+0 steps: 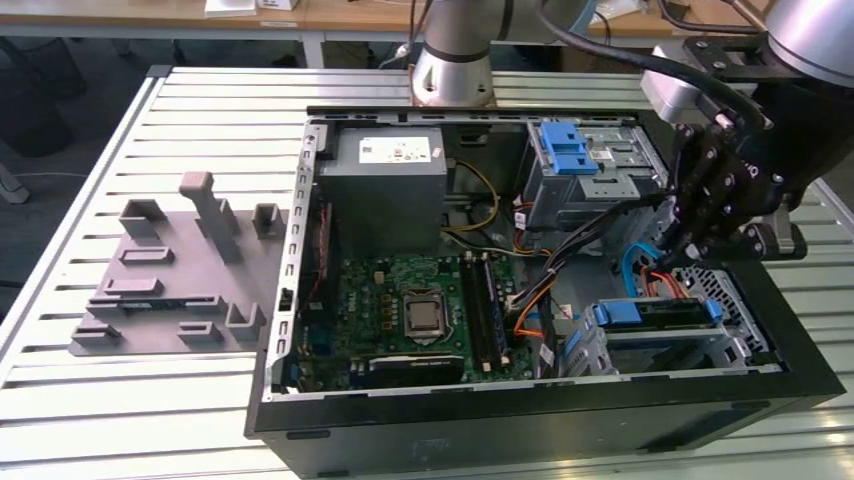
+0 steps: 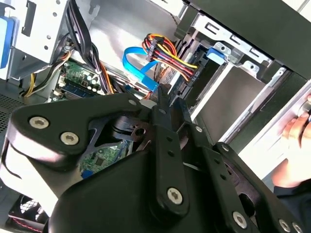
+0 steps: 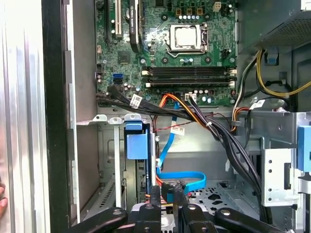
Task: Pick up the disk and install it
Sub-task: 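Insert the second disk wire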
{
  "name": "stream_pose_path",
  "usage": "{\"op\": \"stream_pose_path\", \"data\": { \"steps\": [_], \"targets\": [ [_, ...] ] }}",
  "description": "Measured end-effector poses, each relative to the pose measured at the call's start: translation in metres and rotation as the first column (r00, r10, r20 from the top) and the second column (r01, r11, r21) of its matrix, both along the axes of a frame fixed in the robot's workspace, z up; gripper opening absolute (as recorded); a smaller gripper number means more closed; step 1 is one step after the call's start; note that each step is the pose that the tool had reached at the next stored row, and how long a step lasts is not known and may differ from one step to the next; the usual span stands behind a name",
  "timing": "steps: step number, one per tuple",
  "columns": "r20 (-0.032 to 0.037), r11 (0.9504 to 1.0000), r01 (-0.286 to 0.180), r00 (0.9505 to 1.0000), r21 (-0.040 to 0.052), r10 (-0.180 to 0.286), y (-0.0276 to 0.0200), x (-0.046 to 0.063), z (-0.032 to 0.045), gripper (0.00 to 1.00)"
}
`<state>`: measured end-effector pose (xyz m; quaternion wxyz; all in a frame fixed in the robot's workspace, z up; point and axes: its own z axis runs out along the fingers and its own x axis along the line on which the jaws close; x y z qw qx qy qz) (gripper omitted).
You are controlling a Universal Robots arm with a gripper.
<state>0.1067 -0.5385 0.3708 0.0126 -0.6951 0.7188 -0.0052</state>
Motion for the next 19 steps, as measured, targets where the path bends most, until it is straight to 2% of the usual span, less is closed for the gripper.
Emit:
{"op": "stream_pose_path", "data": {
  "steps": [11,19],
  "targets": [
    [-0.0001,0.9985,-0.055,0.9985,-0.0007,0.055,0.0035,-0.001,-0.0049,0.25],
    [-0.0018,0.9981,-0.059,0.9982,-0.0164,0.059,0.0035,-0.001,-0.0122,0.25]
  ]
}}
